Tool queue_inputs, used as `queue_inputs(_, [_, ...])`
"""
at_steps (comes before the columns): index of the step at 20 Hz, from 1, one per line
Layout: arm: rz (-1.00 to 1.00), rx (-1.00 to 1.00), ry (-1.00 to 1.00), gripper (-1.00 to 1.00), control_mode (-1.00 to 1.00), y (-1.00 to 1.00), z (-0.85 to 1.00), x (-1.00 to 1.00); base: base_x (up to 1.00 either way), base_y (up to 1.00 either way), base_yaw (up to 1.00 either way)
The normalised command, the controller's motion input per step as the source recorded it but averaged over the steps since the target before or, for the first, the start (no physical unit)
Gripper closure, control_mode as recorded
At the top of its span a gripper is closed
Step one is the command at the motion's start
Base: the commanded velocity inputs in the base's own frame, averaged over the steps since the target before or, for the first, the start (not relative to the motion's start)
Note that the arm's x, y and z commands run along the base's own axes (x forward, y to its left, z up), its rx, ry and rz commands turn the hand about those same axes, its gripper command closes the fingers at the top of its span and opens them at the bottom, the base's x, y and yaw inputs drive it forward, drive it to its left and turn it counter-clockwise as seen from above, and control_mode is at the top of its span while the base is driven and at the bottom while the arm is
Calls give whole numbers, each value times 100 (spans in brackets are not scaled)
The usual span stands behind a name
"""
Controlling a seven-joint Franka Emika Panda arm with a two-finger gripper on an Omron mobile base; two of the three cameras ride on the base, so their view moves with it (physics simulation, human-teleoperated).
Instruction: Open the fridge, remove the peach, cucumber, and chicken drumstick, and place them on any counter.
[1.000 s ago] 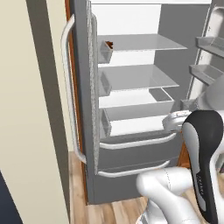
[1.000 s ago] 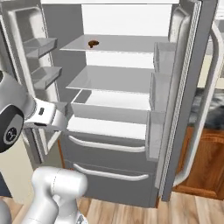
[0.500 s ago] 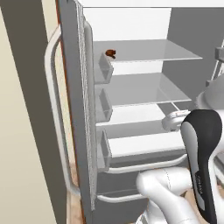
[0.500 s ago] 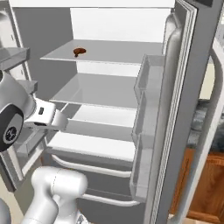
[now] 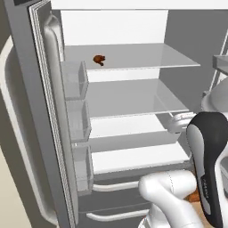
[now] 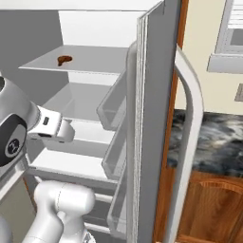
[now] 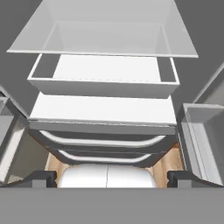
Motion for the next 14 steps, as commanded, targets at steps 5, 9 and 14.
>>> queue_inputs(5, [0,0,0,-100,100,0,0,0,65,0,0])
queue_inputs(9, [0,0,0,-100,100,0,0,0,69,0,0])
queue_inputs(14, [0,0,0,-100,100,0,0,0,53,38,-1])
